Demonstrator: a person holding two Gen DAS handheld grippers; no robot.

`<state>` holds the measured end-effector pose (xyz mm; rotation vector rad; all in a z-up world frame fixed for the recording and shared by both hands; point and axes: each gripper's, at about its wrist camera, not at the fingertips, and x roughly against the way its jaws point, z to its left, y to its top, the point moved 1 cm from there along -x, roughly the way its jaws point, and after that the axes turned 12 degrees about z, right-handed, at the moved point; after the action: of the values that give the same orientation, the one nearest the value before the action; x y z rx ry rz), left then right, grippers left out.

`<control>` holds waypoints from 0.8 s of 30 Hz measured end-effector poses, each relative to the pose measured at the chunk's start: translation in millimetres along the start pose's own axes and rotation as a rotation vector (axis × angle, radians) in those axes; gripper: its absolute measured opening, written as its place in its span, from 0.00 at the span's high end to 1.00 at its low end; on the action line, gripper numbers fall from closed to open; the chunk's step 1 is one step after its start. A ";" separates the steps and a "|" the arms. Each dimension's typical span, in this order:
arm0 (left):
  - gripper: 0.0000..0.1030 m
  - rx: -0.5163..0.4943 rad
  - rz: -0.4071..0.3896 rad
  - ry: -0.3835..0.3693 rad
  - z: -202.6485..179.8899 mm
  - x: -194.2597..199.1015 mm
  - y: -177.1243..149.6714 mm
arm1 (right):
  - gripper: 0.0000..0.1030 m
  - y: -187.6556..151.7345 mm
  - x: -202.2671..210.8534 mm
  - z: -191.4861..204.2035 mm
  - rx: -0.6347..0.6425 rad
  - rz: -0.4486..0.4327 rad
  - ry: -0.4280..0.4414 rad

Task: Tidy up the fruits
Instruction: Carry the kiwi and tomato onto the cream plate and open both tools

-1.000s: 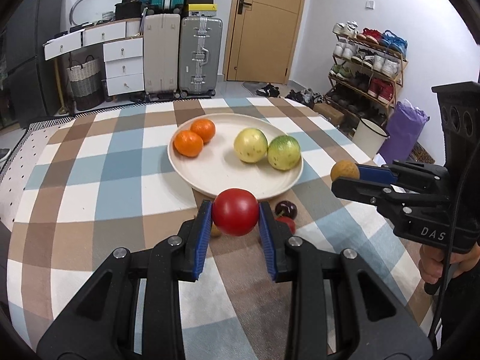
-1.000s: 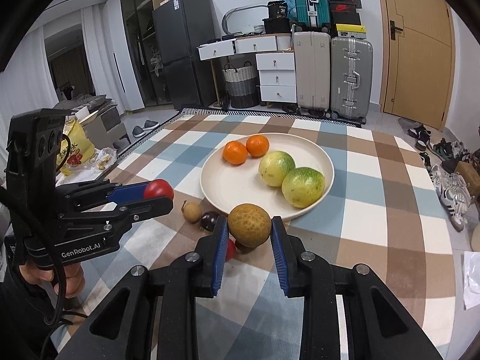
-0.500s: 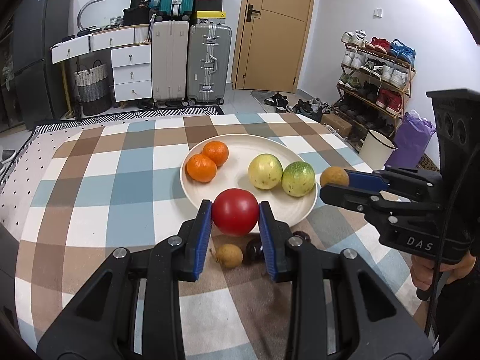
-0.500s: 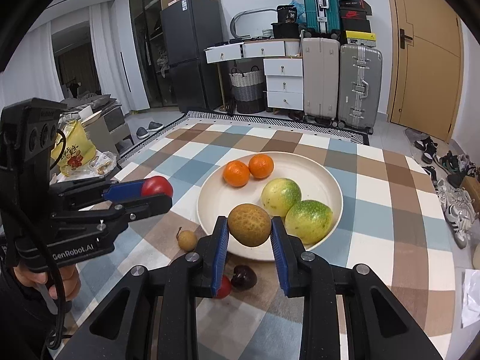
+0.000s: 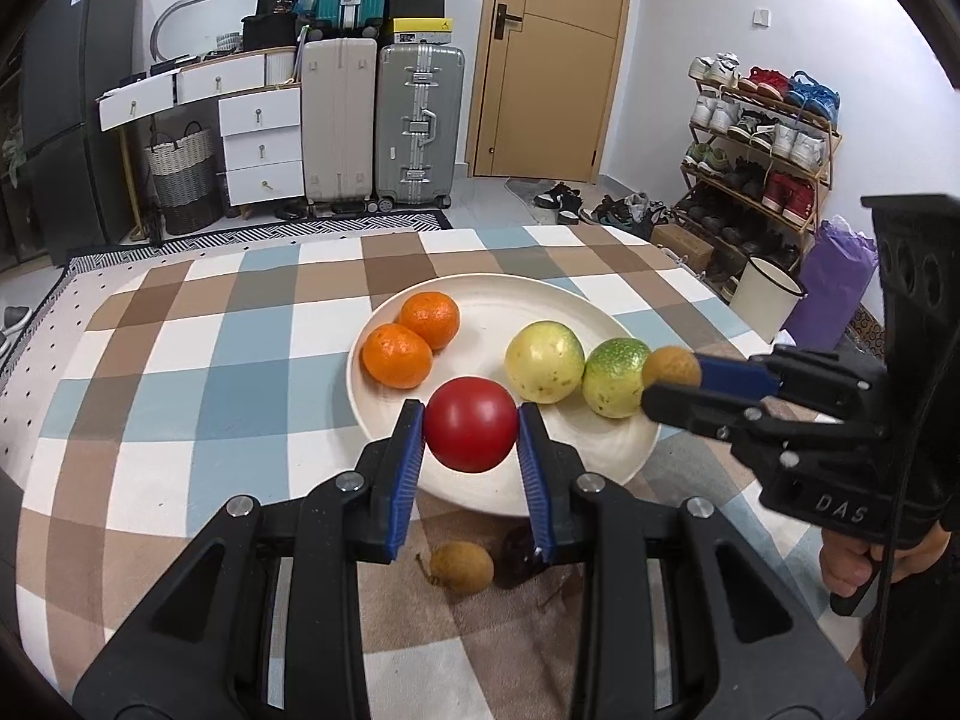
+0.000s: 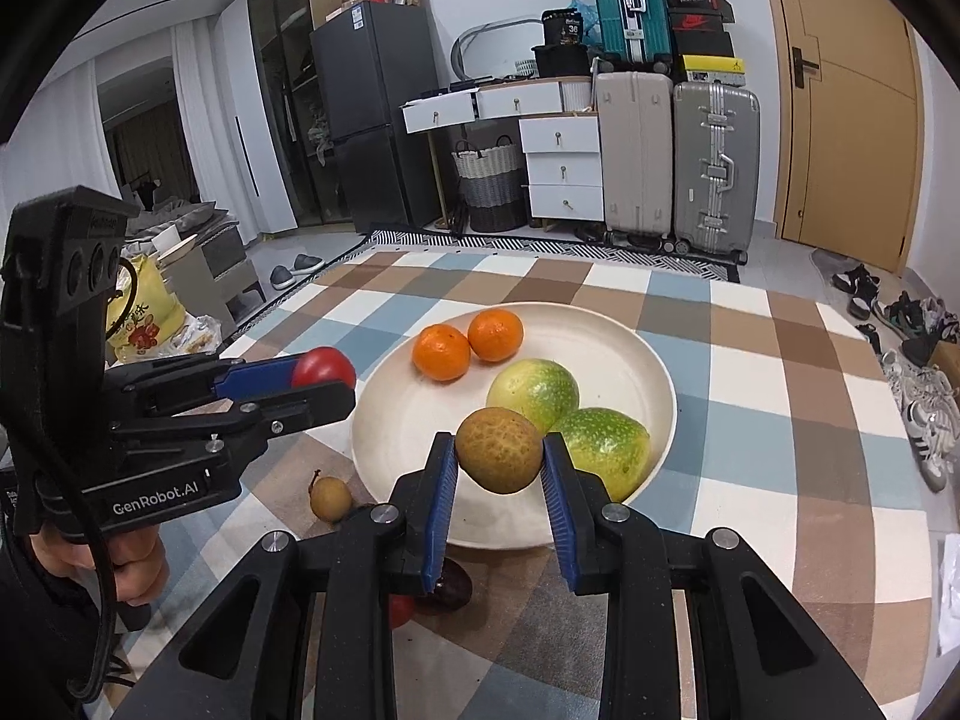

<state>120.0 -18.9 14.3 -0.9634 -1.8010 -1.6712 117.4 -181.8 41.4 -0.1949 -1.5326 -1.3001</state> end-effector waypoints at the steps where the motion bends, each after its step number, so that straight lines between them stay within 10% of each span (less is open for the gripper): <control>1: 0.73 -0.001 0.000 0.004 -0.5 -2.5 1.1 | 0.72 -0.4 -1.5 -0.4 -0.001 0.000 -0.001; 24: 0.73 -0.002 0.035 -0.003 -0.3 -32.3 3.0 | 0.72 -4.3 -28.2 -5.5 -0.036 0.066 0.013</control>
<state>142.6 -24.5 -8.4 -0.9931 -1.7753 -1.6515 129.6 -174.4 16.1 -0.2570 -1.4807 -1.2748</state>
